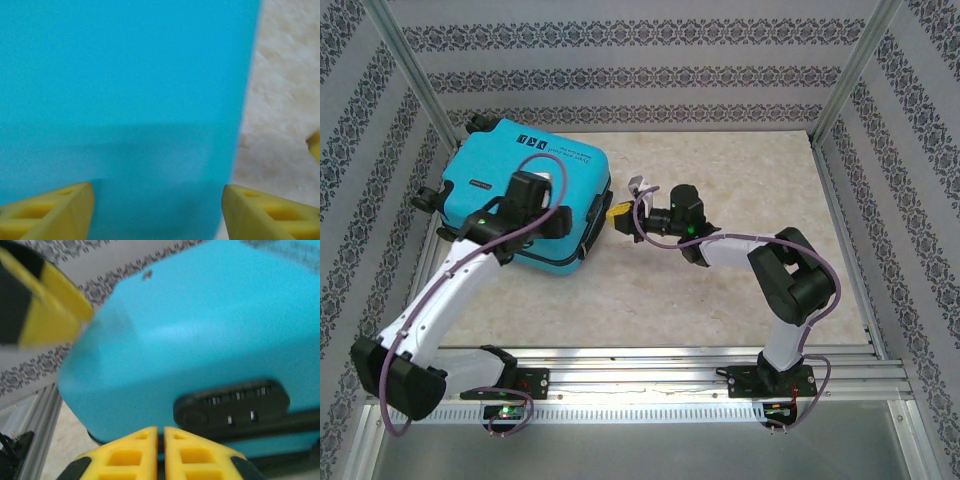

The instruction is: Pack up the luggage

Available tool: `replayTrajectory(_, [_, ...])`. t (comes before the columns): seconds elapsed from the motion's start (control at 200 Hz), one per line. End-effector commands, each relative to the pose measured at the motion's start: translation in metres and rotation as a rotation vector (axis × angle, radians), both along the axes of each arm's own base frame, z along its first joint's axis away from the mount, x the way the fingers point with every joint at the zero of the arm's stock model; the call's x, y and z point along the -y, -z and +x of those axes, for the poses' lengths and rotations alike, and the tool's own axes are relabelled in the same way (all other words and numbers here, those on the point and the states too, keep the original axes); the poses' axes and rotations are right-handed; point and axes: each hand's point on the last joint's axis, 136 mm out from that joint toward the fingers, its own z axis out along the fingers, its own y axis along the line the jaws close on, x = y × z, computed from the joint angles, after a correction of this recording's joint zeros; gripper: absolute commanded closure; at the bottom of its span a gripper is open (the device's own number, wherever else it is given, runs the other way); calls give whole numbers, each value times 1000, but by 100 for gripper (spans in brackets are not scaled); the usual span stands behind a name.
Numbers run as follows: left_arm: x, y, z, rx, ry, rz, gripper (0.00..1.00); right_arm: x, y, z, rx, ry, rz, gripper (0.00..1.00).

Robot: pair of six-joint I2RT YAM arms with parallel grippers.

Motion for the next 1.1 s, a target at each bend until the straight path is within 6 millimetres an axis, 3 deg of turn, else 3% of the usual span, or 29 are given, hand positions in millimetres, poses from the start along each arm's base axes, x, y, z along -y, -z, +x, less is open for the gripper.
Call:
replayTrajectory(0.0, [-13,-21,-14,3,-31,-83,29,-3,15,-8,21,11,-41,84])
replayTrajectory(0.14, [-39,-44,-19,39,-105,-110,28,-14,29,-15,-18,-13,-37,80])
replayTrajectory(0.29, [-104,-47,-21,40,-305,-132,24,-21,36,-21,-46,-42,-16,77])
replayTrajectory(0.555, [-197,-55,7,175,-548,-432,24,-25,46,-32,-71,-70,-13,73])
replayTrajectory(0.685, [-238,-48,22,218,-627,-550,24,-24,51,-35,-89,-73,-12,71])
replayTrajectory(0.884, [-272,-31,43,190,-669,-571,26,-21,59,-39,-96,-66,-24,68])
replayTrajectory(1.094, [-288,-1,51,121,-723,-575,27,-19,64,-41,-104,-64,-11,67])
